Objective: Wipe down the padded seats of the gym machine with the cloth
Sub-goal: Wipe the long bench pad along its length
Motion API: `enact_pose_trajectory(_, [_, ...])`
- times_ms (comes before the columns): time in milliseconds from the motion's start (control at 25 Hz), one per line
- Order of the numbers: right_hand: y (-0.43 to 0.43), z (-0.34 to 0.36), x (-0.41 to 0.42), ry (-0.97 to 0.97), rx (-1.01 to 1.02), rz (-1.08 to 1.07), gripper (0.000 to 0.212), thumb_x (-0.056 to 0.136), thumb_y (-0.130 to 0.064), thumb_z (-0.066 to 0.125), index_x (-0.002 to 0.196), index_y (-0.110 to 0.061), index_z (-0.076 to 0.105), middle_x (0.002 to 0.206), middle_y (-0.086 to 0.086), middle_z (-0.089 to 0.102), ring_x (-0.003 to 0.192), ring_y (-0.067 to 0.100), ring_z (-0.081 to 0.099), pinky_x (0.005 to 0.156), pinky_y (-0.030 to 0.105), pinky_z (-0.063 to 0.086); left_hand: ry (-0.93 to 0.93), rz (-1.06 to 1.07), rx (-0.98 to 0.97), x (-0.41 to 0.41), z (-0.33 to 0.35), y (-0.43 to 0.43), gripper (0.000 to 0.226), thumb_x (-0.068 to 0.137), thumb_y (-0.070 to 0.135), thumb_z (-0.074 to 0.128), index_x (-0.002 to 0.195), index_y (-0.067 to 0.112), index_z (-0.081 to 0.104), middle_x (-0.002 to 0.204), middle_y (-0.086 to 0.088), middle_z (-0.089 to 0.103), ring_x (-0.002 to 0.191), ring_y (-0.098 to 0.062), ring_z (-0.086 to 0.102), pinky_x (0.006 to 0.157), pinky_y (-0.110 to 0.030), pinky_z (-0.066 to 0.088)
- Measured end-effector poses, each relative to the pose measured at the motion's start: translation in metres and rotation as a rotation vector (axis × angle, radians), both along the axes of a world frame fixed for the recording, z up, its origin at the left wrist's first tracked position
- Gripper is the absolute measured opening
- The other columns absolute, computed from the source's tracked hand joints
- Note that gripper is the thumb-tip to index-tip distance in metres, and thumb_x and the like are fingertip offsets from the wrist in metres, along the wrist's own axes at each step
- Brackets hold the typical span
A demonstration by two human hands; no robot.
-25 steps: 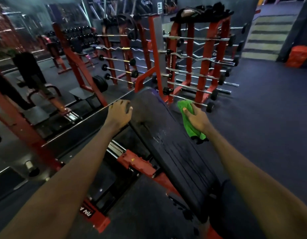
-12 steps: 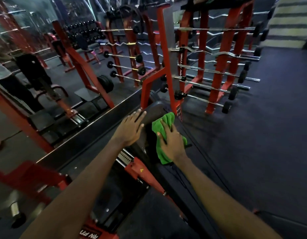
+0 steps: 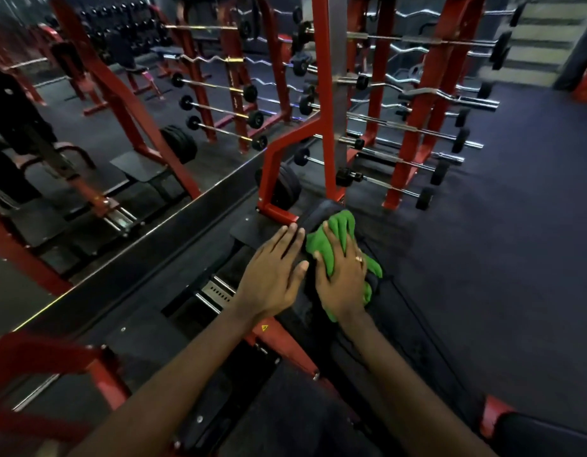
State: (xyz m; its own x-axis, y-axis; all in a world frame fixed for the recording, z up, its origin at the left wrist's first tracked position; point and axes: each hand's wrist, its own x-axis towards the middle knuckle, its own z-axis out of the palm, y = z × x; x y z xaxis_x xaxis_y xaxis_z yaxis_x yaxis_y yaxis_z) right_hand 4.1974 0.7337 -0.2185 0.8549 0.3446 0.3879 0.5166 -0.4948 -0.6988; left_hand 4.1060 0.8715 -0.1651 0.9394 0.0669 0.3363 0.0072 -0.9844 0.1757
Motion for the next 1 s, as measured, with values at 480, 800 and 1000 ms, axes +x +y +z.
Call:
enact_pose_trajectory(480, [-0.009,-0.009,-0.034,0.001,0.030,0.076,0.052,0.102,-0.049,0.040,0.153,-0.040,0.037,0.157,-0.002,0.042,0.147,0.020,0.034,0.121,0.047,0.025,-0.032,-0.020,-0.106,0.001,-0.006,0.004,0.071,0.107,0.049,0.018,0.155,0.000,0.033,0.164,-0.016,0.030,0.153,-0.025,0.027,0.125,-0.036,0.022])
enact_pose_trajectory(800, [0.041,0.049,0.095,-0.140,-0.091,0.049,0.045,0.096,-0.053,0.049,0.135,-0.033,0.060,0.141,-0.002,0.058,0.126,0.024,0.056,0.102,0.045,0.044,0.004,0.061,0.026,0.001,0.001,-0.004,0.062,0.106,0.040,0.034,0.155,0.002,0.036,0.162,-0.018,0.032,0.149,-0.028,0.032,0.125,-0.030,0.020])
enact_pose_trajectory(1000, [-0.012,-0.019,-0.006,-0.062,0.040,0.039,0.049,0.099,-0.054,0.049,0.141,-0.031,0.052,0.144,0.008,0.054,0.137,0.033,0.047,0.113,0.051,0.037,-0.035,0.047,-0.014,0.000,-0.001,-0.003,0.061,0.104,0.036,0.039,0.154,0.002,0.038,0.162,-0.015,0.034,0.148,-0.026,0.035,0.122,-0.037,0.030])
